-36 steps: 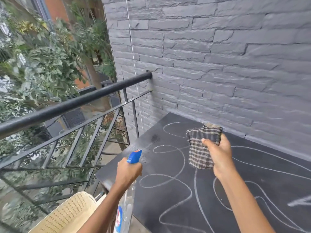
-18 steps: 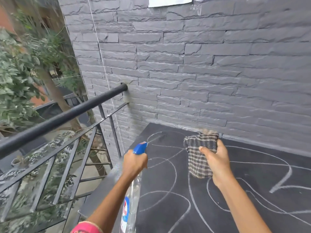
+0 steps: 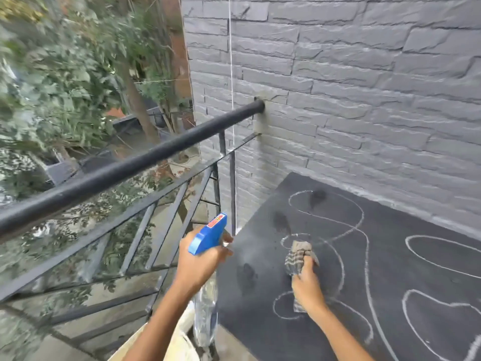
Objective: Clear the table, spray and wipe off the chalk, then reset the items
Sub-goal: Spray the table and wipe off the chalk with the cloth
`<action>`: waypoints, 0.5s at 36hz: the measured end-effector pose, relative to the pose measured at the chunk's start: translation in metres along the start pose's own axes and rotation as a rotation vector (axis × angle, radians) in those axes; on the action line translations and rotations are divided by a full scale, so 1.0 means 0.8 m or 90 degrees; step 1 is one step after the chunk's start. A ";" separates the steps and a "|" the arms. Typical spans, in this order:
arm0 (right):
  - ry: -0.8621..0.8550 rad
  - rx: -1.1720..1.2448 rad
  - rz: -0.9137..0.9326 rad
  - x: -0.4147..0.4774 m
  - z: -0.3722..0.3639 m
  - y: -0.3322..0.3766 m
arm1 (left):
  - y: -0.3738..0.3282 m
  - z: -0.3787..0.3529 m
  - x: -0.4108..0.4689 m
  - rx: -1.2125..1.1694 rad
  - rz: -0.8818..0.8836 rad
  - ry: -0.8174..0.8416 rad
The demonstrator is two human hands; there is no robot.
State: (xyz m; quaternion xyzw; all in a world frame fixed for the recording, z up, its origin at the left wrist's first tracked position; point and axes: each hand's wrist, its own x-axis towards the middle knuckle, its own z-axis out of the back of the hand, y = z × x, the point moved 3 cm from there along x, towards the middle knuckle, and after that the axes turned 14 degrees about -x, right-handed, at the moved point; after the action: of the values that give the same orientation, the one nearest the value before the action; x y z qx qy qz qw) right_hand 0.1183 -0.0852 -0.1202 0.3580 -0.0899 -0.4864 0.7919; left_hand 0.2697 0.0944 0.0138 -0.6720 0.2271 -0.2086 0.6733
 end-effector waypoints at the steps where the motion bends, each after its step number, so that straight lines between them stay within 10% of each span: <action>1: 0.027 -0.034 0.030 0.002 -0.020 0.006 | -0.003 0.007 -0.003 0.000 -0.002 -0.010; 18: 0.192 -0.545 0.601 -0.065 -0.238 0.091 | 0.014 0.112 -0.012 -0.024 -0.029 -0.192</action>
State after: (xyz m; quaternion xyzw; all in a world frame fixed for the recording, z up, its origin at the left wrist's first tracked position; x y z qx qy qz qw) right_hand 0.2370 0.0691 -0.2005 -0.0024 0.0759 -0.0239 0.9968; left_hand 0.3145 0.1726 0.0021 -0.7133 0.1116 -0.1160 0.6821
